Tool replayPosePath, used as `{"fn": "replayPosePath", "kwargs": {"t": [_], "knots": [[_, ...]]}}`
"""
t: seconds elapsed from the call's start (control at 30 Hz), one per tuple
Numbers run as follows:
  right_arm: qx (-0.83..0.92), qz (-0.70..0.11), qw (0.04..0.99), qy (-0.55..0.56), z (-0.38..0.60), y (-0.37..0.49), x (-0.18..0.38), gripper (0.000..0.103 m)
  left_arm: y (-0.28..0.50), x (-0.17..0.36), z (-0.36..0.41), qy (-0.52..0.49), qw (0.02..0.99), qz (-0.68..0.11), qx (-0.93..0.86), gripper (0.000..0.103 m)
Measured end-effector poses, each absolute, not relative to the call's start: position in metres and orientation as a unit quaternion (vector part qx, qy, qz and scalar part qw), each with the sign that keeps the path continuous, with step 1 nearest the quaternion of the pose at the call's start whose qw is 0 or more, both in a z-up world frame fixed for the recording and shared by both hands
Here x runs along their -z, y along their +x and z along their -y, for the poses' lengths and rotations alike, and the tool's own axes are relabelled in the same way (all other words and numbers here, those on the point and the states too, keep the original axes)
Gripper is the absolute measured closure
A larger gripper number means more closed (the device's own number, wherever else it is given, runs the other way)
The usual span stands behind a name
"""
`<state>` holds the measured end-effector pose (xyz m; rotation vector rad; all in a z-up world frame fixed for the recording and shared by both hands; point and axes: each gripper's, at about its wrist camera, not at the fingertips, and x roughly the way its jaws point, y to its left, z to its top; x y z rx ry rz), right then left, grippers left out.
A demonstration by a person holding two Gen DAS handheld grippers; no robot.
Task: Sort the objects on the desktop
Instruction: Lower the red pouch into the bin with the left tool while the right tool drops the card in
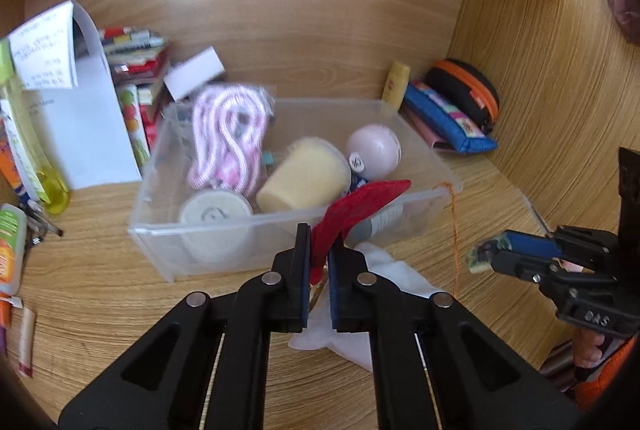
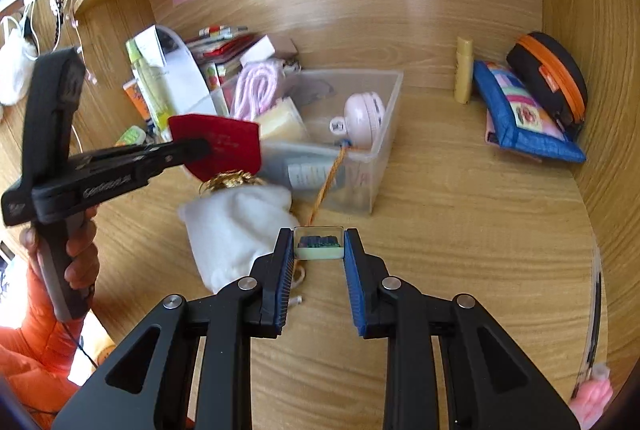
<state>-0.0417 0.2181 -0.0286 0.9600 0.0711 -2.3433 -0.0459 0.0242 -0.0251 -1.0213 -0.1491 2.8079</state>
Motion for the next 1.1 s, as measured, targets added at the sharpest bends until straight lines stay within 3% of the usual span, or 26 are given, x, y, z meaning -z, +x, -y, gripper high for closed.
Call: {"fn": "replayPosePath", "kwargs": {"t": [0.6,1.1], "knots": [[0.901,-0.024,0.315,0.298,-0.203,-0.071,-0.014,0.081,-0.032,-0.03,0.019,-0.263,0.041,0.088,-0.96,0.097],[0.895,-0.032,0.325,0.305,-0.172,-0.108,-0.011,0.081,-0.078,-0.036,0.052,-0.261,0.007,0.104,-0.96,0.097]]}}
